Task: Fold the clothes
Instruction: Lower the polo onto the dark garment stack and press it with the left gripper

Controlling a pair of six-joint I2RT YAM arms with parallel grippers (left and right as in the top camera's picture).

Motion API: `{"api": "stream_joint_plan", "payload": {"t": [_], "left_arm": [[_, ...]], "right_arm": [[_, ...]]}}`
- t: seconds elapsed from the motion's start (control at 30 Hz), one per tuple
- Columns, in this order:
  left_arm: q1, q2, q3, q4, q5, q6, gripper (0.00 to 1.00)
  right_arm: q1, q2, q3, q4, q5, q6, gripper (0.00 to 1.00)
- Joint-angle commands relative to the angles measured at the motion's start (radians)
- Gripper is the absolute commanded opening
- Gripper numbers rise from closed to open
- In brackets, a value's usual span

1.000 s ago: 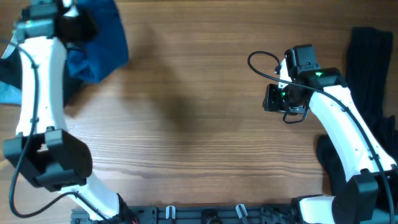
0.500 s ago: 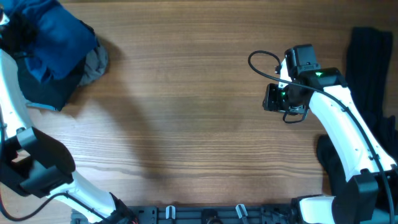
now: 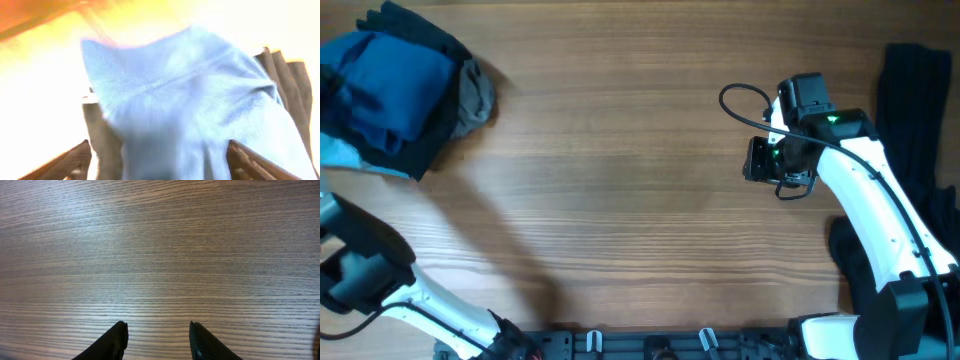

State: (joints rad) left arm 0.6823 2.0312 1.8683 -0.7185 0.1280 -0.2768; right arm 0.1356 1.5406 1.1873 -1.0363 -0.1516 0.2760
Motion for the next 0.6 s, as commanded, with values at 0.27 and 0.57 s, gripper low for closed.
{"api": "stream_joint_plan", "payload": {"t": [0.27,0.57], "left_arm": [[0.006,-0.168,0.011,-0.085,0.458,-0.027,0.95],[-0.122,-0.023,-0.025,-0.334,0.351,-0.024,0.95]], "right_arm": [[0.004,-0.013,0.013,0.015,0.018,0.013,0.46],[0.004,-0.013,0.013,0.002,0.018,0.012,0.46]]}}
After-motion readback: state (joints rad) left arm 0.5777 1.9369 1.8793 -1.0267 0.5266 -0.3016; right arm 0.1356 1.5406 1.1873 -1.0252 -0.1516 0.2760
